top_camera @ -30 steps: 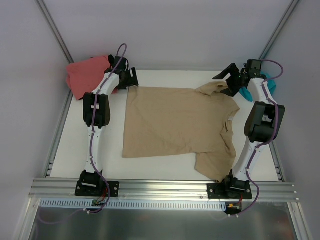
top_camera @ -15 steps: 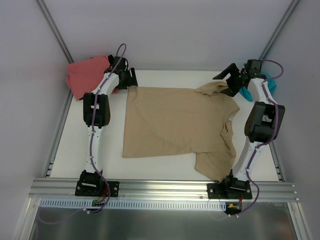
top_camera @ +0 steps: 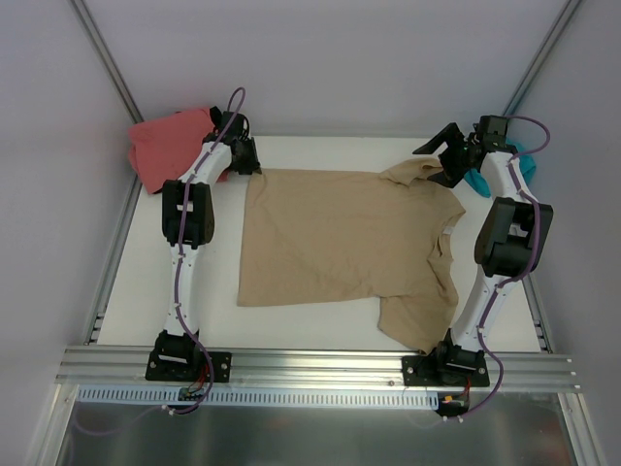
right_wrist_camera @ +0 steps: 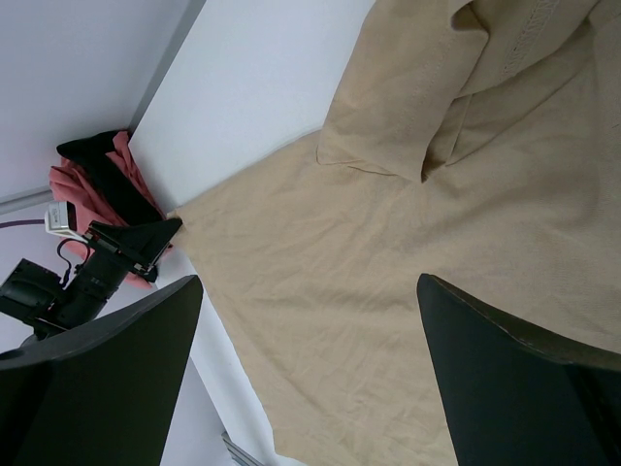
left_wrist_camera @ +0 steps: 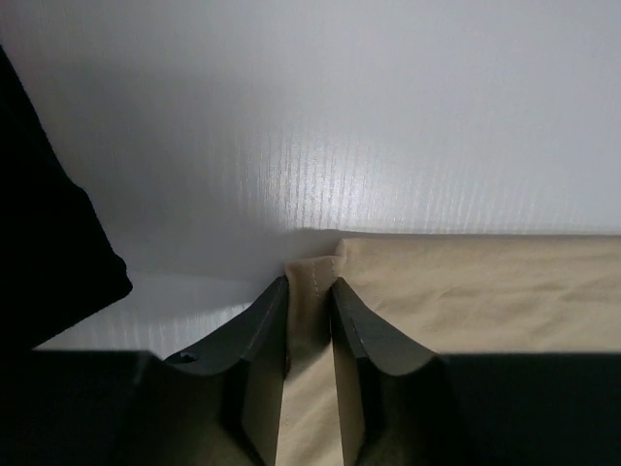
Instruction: Fold and stack the t-shirts
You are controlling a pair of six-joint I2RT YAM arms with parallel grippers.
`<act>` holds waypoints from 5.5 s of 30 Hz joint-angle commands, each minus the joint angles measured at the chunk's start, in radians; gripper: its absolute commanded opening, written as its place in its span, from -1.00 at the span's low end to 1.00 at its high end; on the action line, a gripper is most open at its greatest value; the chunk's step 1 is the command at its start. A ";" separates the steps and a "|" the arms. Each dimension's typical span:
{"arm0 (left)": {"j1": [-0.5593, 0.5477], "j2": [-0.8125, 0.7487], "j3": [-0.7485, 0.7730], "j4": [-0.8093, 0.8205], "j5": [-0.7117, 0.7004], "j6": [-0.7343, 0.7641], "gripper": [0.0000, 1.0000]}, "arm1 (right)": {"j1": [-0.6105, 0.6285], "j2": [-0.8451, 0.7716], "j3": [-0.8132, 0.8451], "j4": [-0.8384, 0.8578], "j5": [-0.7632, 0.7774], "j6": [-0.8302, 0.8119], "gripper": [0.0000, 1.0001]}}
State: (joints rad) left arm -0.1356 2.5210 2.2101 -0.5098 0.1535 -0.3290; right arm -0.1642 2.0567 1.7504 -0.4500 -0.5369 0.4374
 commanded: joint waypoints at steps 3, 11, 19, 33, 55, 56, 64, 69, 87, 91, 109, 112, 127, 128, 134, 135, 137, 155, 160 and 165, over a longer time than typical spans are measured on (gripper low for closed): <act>0.007 0.018 0.016 -0.042 0.020 0.001 -0.58 | -0.006 -0.017 0.032 -0.003 -0.008 0.001 0.99; 0.007 -0.002 0.008 -0.044 0.026 0.001 -0.94 | -0.009 0.029 0.063 -0.036 0.040 -0.061 0.99; 0.004 -0.068 -0.059 -0.036 0.046 -0.002 -1.00 | -0.046 0.187 0.207 -0.021 0.071 -0.032 0.99; -0.015 -0.136 -0.109 -0.036 0.057 0.007 -1.00 | -0.133 0.361 0.408 0.028 0.117 0.017 0.90; -0.032 -0.165 -0.118 -0.047 0.034 0.034 -1.00 | -0.126 0.479 0.380 0.177 0.019 0.129 -0.46; -0.030 -0.165 -0.121 -0.047 0.032 0.034 -1.00 | -0.126 0.479 0.382 0.175 0.018 0.132 -0.77; -0.032 -0.159 -0.118 -0.044 0.037 0.033 -1.00 | -0.126 0.465 0.383 0.165 0.015 0.127 -0.99; -0.030 -0.162 -0.121 -0.044 0.043 0.034 -1.00 | -0.124 0.438 0.428 0.154 0.003 0.138 -0.99; -0.032 -0.271 -0.156 -0.039 -0.016 0.054 -1.00 | -0.109 0.163 0.356 0.014 -0.055 0.087 -0.99; -0.032 -0.294 -0.178 -0.035 -0.012 0.051 -1.00 | -0.109 0.097 0.305 -0.039 -0.063 0.047 -0.99; -0.035 -0.456 -0.332 -0.009 0.035 0.027 -1.00 | -0.109 -0.204 0.017 -0.210 -0.043 -0.100 -0.99; -0.036 -0.498 -0.362 -0.001 0.035 0.025 -1.00 | -0.109 -0.253 -0.026 -0.220 -0.040 -0.106 -0.99; -0.056 -0.570 -0.458 0.030 0.066 0.019 -1.00 | -0.109 -0.484 -0.311 -0.286 -0.008 -0.164 -0.99; -0.056 -0.573 -0.460 0.028 0.066 0.019 -1.00 | -0.109 -0.498 -0.319 -0.286 -0.005 -0.164 -0.99; -0.068 -0.600 -0.512 0.045 0.064 0.019 -1.00 | -0.109 -0.524 -0.361 -0.288 0.005 -0.175 -0.99; -0.068 -0.608 -0.520 0.045 0.063 0.019 -1.00 | -0.109 -0.524 -0.370 -0.288 0.002 -0.177 -0.99; -0.071 -0.616 -0.540 0.050 0.061 0.019 -1.00 | -0.109 -0.526 -0.371 -0.309 0.023 -0.181 -0.31; -0.099 -0.754 -0.775 0.100 -0.020 0.050 -1.00 | -0.101 -0.380 -0.063 -0.322 0.008 -0.109 0.99; -0.139 -0.801 -0.877 0.137 -0.095 0.050 -1.00 | -0.097 -0.352 -0.042 -0.322 -0.008 -0.103 0.99; -0.162 -0.803 -0.935 0.142 -0.124 0.051 -1.00 | -0.095 -0.340 -0.032 -0.320 -0.018 -0.101 0.99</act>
State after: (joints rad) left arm -0.2874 1.7649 1.2949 -0.3962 0.0784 -0.2947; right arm -0.2687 1.7176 1.6661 -0.7681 -0.5220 0.3244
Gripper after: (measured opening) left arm 0.021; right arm 0.993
